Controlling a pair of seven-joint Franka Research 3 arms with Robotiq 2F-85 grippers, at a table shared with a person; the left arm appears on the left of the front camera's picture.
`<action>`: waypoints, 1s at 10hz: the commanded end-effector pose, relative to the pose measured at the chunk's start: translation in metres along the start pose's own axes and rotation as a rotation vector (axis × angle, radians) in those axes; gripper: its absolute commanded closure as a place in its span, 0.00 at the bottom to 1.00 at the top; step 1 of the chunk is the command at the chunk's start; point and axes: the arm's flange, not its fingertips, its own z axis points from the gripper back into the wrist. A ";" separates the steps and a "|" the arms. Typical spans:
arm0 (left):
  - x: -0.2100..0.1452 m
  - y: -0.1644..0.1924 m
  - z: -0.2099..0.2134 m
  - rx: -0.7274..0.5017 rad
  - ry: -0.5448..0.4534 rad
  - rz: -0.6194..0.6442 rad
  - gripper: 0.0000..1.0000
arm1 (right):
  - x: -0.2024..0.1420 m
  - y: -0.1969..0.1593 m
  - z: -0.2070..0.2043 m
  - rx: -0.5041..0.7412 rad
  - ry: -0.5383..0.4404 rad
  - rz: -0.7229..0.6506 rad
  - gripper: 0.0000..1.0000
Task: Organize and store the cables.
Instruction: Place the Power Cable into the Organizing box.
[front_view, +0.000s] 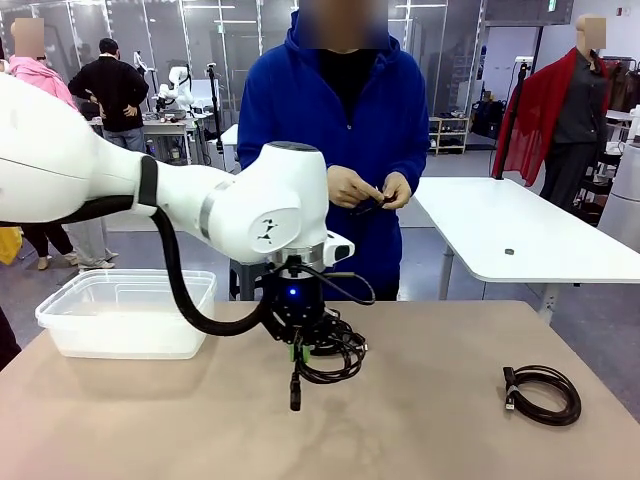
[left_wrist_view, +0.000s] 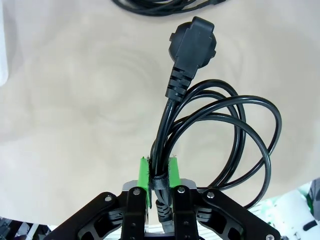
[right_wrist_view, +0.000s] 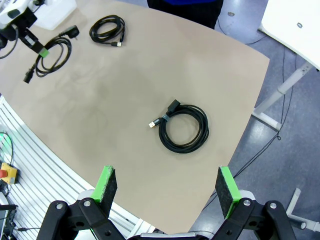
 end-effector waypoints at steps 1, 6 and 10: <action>-0.028 0.021 0.004 -0.020 -0.032 -0.011 0.98 | 0.000 0.000 0.000 0.000 0.000 -0.001 0.00; -0.010 0.008 0.004 0.005 -0.007 0.003 0.98 | 0.000 0.000 0.000 0.000 0.000 -0.001 0.00; -0.010 0.008 0.004 0.005 -0.007 0.003 0.98 | 0.000 0.000 0.000 0.000 0.000 -0.001 0.00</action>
